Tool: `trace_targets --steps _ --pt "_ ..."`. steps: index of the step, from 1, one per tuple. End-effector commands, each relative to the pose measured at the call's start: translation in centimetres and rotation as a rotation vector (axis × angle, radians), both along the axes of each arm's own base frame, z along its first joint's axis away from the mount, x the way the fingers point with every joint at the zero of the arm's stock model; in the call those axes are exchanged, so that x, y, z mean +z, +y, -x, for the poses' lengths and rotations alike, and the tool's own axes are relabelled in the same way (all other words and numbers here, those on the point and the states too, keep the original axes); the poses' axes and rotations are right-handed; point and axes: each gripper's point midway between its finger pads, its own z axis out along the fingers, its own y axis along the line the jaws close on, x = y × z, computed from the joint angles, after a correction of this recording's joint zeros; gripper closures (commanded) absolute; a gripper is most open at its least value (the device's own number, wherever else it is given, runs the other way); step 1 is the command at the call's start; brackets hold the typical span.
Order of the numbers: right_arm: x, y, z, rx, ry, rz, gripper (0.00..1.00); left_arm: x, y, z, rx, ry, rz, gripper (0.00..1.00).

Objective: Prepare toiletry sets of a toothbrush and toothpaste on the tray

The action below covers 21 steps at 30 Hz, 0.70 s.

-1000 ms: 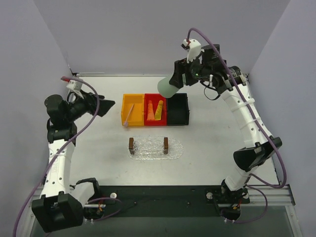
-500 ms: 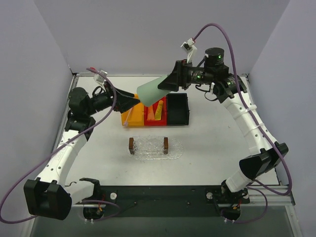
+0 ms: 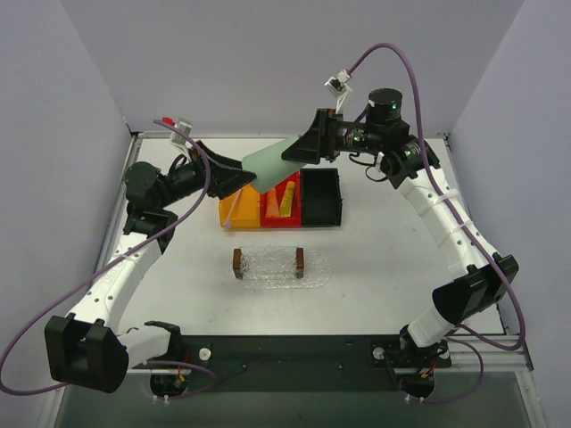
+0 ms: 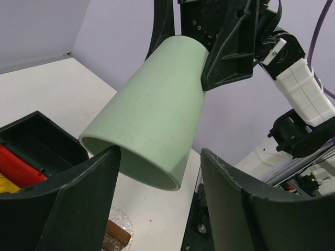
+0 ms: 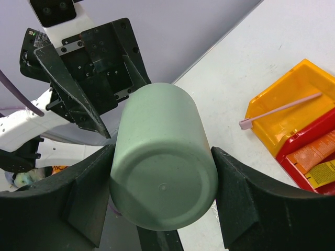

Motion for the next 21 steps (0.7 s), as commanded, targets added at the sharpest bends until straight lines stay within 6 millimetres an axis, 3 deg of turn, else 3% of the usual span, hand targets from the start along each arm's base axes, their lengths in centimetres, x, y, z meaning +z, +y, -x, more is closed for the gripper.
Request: trace_targets --steps 1,5,11,13,14,15,17,19,21 --pt "2.9 0.0 1.4 0.042 -0.087 -0.065 0.93 1.3 -0.5 0.9 -0.047 -0.033 0.043 0.29" --pt "2.7 0.3 1.4 0.052 -0.083 -0.07 0.94 1.0 -0.8 1.0 -0.055 -0.021 0.051 0.39" --pt "2.3 0.7 1.7 0.064 -0.084 -0.071 0.94 1.0 -1.1 1.1 -0.085 -0.002 0.088 0.47" --pt "2.0 0.9 1.8 0.07 -0.087 -0.068 0.94 0.9 -1.1 1.1 -0.09 0.017 0.096 0.55" --pt "2.0 1.0 1.9 0.073 -0.09 -0.067 0.94 1.0 -1.1 1.2 -0.089 0.008 0.102 0.63" --pt "1.7 1.1 1.9 0.075 -0.087 -0.064 0.93 1.0 -1.1 1.1 -0.089 0.019 0.11 0.78" --pt "1.4 1.2 1.9 0.079 -0.089 -0.056 0.92 1.1 -1.0 1.1 -0.08 0.025 0.116 0.89" --pt "1.2 1.3 2.1 0.081 -0.091 -0.048 0.89 1.2 -0.9 1.2 -0.074 0.019 0.112 1.0" --pt "1.0 1.3 2.1 0.081 -0.101 -0.04 0.82 1.1 -0.9 1.2 -0.064 0.016 0.096 1.0"
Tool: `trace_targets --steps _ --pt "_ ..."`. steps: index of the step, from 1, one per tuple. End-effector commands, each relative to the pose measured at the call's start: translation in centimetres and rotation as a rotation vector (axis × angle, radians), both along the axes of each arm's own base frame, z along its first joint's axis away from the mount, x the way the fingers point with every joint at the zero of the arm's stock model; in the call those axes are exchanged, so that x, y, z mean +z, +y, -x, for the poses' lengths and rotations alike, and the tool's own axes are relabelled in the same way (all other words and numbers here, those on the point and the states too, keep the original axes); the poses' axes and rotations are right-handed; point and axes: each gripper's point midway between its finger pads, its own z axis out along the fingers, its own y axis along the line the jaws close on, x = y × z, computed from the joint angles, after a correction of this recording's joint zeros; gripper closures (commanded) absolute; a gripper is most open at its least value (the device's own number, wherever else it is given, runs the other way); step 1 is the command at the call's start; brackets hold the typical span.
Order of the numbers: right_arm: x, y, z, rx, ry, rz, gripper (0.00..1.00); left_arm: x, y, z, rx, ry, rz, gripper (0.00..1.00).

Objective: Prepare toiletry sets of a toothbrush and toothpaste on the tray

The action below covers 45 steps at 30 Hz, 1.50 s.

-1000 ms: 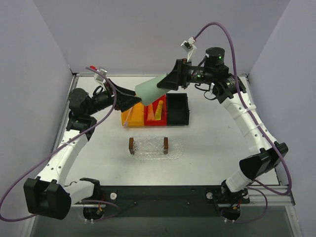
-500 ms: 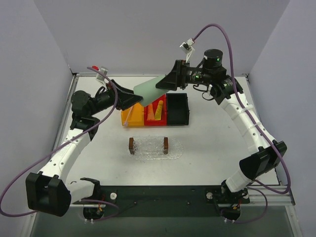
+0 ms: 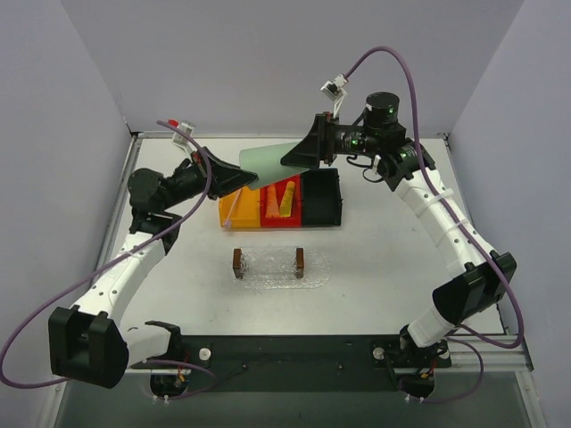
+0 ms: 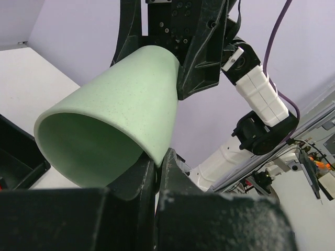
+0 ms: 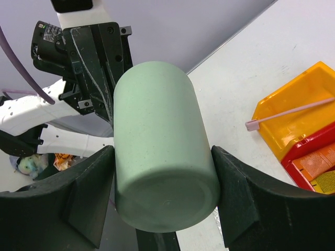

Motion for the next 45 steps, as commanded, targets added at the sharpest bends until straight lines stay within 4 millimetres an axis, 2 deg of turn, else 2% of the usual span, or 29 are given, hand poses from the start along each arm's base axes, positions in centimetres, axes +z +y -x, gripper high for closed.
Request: trace_targets --steps 1,5,8,9,10,11,15,20,21,22,23,25,26,28,30,31,32,33,34,35,36,38,39,40,42,43,44,45 --pt "2.1 0.4 1.8 0.02 -0.086 -0.023 0.79 1.1 0.3 0.0 0.056 -0.094 -0.006 1.0" --pt "2.0 -0.6 2.1 -0.009 -0.125 0.002 0.61 0.5 0.5 0.0 0.077 -0.104 -0.076 1.0" --pt "2.5 -2.1 2.2 -0.054 -0.164 0.021 0.38 0.1 0.6 -0.1 0.093 -0.16 -0.154 1.0" --pt "2.4 -2.6 2.3 -0.066 -0.182 0.039 0.35 0.6 0.5 0.0 0.094 -0.186 -0.171 1.0" --pt "2.9 -3.5 2.4 -0.093 -0.202 0.044 0.33 -0.4 0.6 -0.3 0.095 -0.149 -0.206 1.0" --pt "2.9 -4.0 2.2 -0.117 -0.21 0.054 0.31 -0.5 0.7 -0.5 0.107 -0.185 -0.237 1.0" --pt "3.9 -6.8 2.6 -0.191 -0.255 0.07 0.28 -1.0 0.7 -0.7 0.104 -0.203 -0.309 1.0" --pt "3.5 -10.2 2.1 -0.285 -0.261 0.096 0.26 -1.8 0.2 -1.2 0.076 -0.218 -0.389 1.0" --pt "3.2 -10.7 2.2 -0.299 -0.257 0.103 0.26 -1.8 0.1 -1.2 0.073 -0.225 -0.406 1.0" --pt "3.0 -11.4 2.1 -0.318 -0.259 0.113 0.26 -3.0 -0.1 -1.5 0.068 -0.187 -0.442 1.0" --pt "2.8 -11.9 1.9 -0.338 -0.259 0.126 0.26 -2.2 -0.6 -1.4 0.064 -0.258 -0.473 1.0" --pt "1.9 -13.5 1.6 -0.399 -0.246 0.174 0.25 -4.0 -1.1 -1.7 0.067 -0.225 -0.569 1.0" --pt "1.5 -14.1 1.4 -0.42 -0.261 0.204 0.25 -3.2 -2.2 -1.2 0.051 -0.308 -0.604 1.0" --pt "0.3 -15.5 1.5 -0.475 -0.252 0.252 0.25 -4.6 -2.8 -1.3 0.041 -0.298 -0.684 1.0" --pt "-0.1 -16.5 1.8 -0.509 -0.27 0.281 0.25 -4.6 -3.9 -1.7 0.051 -0.356 -0.755 1.0" --pt "-1.0 -17.1 1.7 -0.539 -0.258 0.307 0.25 -5.5 -4.0 -1.3 0.03 -0.337 -0.801 1.0" --pt "-1.1 -17.5 1.8 -0.553 -0.263 0.318 0.25 -6.0 -3.9 -1.9 0.05 -0.361 -0.861 1.0" --pt "-1.4 -17.9 2.2 -0.563 -0.27 0.336 0.25 -5.6 -5.2 -1.7 0.026 -0.387 -0.883 1.0" --pt "-1.6 -18.5 2.2 -0.582 -0.268 0.351 0.25 -6.8 -5.2 -1.3 0.0 -0.365 -0.942 1.0" --pt "-2.3 -19.1 2.1 -0.607 -0.256 0.372 0.25 -7.0 -5.4 -1.3 -0.009 -0.393 -0.981 1.0" --pt "-2.5 -19.5 2.6 -0.617 -0.26 0.385 0.25 -8.1 -6.4 -1.1 -0.018 -0.404 -1.044 1.0" --pt "-3.4 -20.6 2.6 -0.659 -0.247 0.417 0.25 -8.7 -7.1 -0.5 -0.035 -0.449 -1.12 1.0" --pt "-3.3 -21.0 3.0 -0.676 -0.258 0.42 0.25 -9.8 -7.0 -1.3 -0.005 -0.454 -1.199 1.0" --pt "-3.4 -21.4 3.2 -0.693 -0.261 0.431 0.25 -10.1 -8.2 -0.1 -0.039 -0.488 -1.225 1.0" --pt "-3.9 -22.7 3.5 -0.745 -0.256 0.456 0.25 -11.8 -8.9 -0.1 -0.063 -0.514 -1.304 1.0" --pt "-4.0 -23.1 3.6 -0.761 -0.259 0.466 0.25 -12.4 -9.4 0.6 -0.082 -0.532 -1.346 1.0" --pt "-4.3 -23.8 3.8 -0.784 -0.25 0.479 0.25 -12.5 -9.9 0.8 -0.097 -0.553 -1.359 1.0" --pt "-4.5 -24.4 4.0 -0.81 -0.248 0.488 0.25 -13.7 -10.5 0.8 -0.118 -0.558 -1.399 1.0"
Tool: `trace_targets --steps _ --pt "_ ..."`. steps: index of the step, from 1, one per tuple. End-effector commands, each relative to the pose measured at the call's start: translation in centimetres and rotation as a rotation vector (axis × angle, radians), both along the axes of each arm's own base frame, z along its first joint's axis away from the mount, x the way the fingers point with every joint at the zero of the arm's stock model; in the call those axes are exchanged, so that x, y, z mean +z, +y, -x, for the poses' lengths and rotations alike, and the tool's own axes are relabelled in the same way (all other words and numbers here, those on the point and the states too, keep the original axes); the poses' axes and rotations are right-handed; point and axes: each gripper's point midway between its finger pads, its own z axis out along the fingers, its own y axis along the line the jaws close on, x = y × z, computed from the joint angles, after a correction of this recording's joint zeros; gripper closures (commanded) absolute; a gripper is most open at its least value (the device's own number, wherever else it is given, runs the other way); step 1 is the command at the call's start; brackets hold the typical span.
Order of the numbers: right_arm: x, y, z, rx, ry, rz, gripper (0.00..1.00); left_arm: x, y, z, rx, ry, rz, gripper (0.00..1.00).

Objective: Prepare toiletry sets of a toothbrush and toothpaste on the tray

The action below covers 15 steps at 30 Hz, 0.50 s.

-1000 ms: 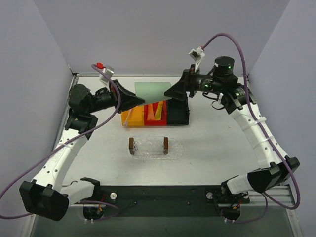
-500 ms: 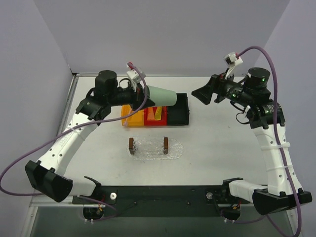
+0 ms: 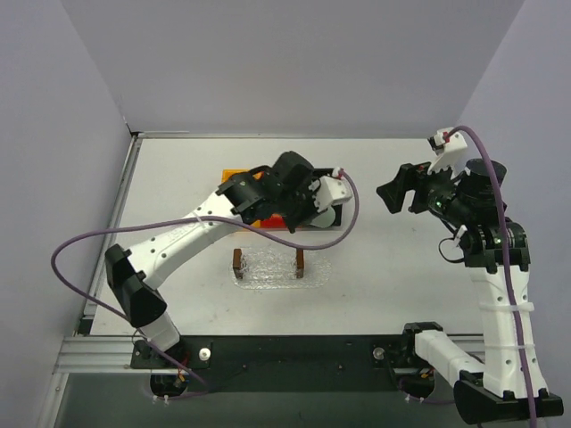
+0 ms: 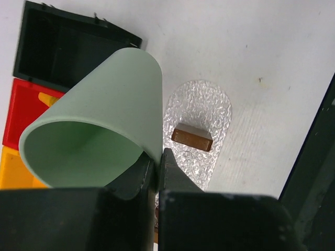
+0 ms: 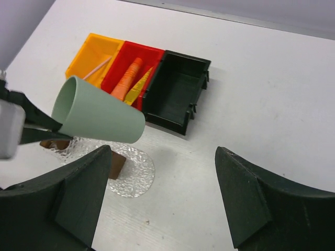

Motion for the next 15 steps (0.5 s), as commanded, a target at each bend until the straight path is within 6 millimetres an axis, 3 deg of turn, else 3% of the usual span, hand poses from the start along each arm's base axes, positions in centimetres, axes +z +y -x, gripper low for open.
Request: trace_targets --steps 1,2,3,9,15 --pt "-0.5 -2.9 0.5 -0.12 -0.018 0.058 0.26 -1.6 0.5 -0.6 -0.008 -0.12 -0.23 1.0" --pt "-0.9 -3.3 0.7 -0.138 -0.004 0.063 0.26 -1.3 -0.4 -0.1 -0.038 -0.141 -0.242 1.0" --pt "-1.2 -4.1 0.9 -0.171 -0.001 0.07 0.26 -2.5 -0.9 -0.2 -0.051 -0.134 -0.28 1.0" --pt "-2.2 -7.7 1.8 -0.289 0.005 0.127 0.26 -4.7 -2.5 0.9 -0.132 -0.118 -0.374 1.0" --pt "-3.7 -9.1 2.1 -0.317 0.045 0.115 0.26 -6.7 -3.0 2.1 -0.203 -0.063 -0.442 1.0"
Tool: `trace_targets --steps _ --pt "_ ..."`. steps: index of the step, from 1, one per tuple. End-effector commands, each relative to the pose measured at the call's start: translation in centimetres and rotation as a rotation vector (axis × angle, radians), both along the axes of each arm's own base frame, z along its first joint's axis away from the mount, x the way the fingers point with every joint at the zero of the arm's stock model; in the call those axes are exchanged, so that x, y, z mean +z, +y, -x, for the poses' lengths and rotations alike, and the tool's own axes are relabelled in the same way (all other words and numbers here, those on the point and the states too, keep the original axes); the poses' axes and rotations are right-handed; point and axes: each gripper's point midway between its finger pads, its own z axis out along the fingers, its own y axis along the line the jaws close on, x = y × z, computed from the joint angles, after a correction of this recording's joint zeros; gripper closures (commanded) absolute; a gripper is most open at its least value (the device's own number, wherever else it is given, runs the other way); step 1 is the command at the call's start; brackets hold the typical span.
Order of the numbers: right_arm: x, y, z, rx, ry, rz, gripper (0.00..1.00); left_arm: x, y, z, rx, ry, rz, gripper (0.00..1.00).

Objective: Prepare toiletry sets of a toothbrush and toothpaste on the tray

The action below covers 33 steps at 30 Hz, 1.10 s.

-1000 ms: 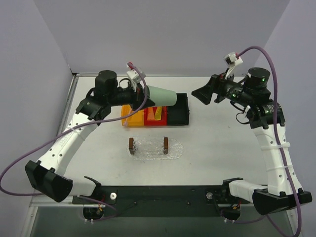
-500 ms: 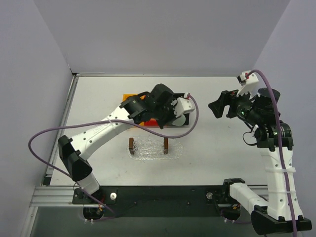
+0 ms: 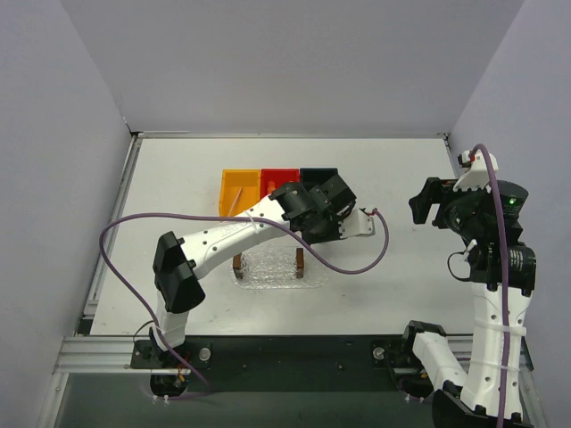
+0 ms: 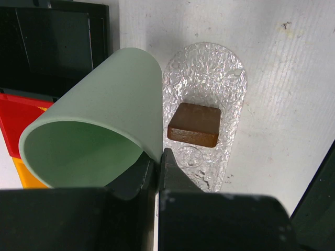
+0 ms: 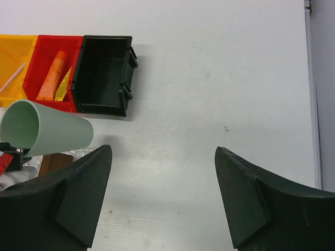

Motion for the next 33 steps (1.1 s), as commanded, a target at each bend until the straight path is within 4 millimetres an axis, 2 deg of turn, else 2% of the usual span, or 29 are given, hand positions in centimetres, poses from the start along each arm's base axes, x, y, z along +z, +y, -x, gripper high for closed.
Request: trace_targets --steps 1,3,8,15,24,33 --pt "-0.8 -1.1 0.1 -0.021 0.018 0.003 0.26 1.1 -0.4 0.3 -0.046 0.004 -0.02 1.0" --pt "-1.2 -1.3 0.0 -0.015 0.03 -0.012 0.26 0.5 -0.4 0.6 -0.055 0.033 -0.044 1.0" --pt "-1.5 -2.5 -0.2 -0.032 0.04 -0.061 0.26 0.4 -0.8 1.5 -0.089 0.057 -0.065 1.0" --pt "-2.1 -3.3 -0.4 -0.026 0.054 -0.112 0.26 -1.6 -0.8 2.9 -0.117 0.113 -0.142 1.0" --pt "-2.9 -3.4 -0.4 -0.007 0.073 -0.133 0.26 -3.2 -1.2 4.1 -0.144 0.172 -0.18 1.0" --pt "-3.8 -3.5 -0.3 -0.003 0.089 -0.149 0.27 -4.1 -1.4 4.1 -0.138 0.181 -0.198 1.0"
